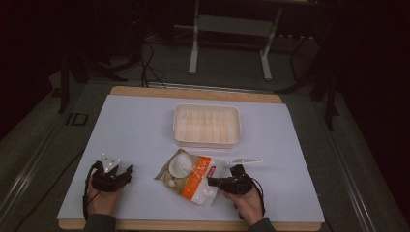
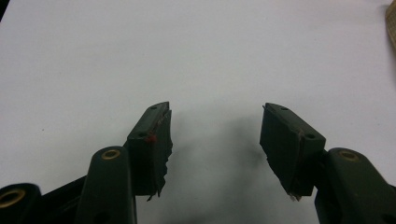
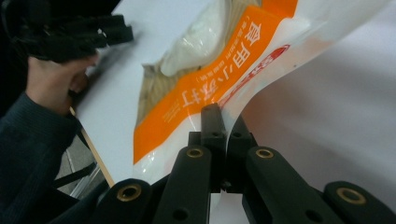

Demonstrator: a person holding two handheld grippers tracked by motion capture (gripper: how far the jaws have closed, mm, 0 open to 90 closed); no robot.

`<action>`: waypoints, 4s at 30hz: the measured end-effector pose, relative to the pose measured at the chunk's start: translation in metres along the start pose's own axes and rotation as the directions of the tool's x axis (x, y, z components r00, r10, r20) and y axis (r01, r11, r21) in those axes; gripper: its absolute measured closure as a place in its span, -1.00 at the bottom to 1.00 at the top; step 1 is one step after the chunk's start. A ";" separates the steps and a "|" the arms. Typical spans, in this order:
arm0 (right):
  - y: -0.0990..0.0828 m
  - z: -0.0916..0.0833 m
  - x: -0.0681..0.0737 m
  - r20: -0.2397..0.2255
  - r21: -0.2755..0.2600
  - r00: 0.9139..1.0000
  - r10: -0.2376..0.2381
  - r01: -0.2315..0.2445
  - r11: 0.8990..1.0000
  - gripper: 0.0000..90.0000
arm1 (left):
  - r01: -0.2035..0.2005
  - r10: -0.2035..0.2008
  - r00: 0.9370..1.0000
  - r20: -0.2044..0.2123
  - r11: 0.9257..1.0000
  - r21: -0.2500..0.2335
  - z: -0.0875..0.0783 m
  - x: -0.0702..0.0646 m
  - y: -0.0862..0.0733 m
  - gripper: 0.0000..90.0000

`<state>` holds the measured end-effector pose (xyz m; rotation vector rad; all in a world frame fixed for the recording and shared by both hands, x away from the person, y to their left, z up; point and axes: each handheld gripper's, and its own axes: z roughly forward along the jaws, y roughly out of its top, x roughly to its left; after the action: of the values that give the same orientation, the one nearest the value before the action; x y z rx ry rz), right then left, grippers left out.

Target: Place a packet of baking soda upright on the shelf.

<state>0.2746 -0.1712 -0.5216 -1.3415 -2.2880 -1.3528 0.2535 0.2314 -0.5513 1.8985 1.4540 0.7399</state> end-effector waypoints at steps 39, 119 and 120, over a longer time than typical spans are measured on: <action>0.103 -0.011 0.075 -0.097 -0.067 0.970 -0.225 0.219 0.973 1.00 | 0.020 -0.020 1.000 0.003 1.000 -0.011 0.000 0.002 0.000 -0.02; 0.203 -0.114 0.017 0.184 0.065 0.921 -0.344 0.337 0.939 1.00 | 0.017 -0.017 1.000 0.015 1.000 -0.017 0.000 0.002 0.001 -0.01; 0.204 -0.114 0.016 0.191 0.069 0.921 -0.340 0.333 0.940 1.00 | 0.015 -0.015 1.000 0.016 1.000 -0.015 0.000 0.002 0.001 -0.01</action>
<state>0.3881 -0.2107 -0.3209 -1.1572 -2.7699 -1.3098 0.2543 0.2328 -0.5507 1.8761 1.4471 0.7250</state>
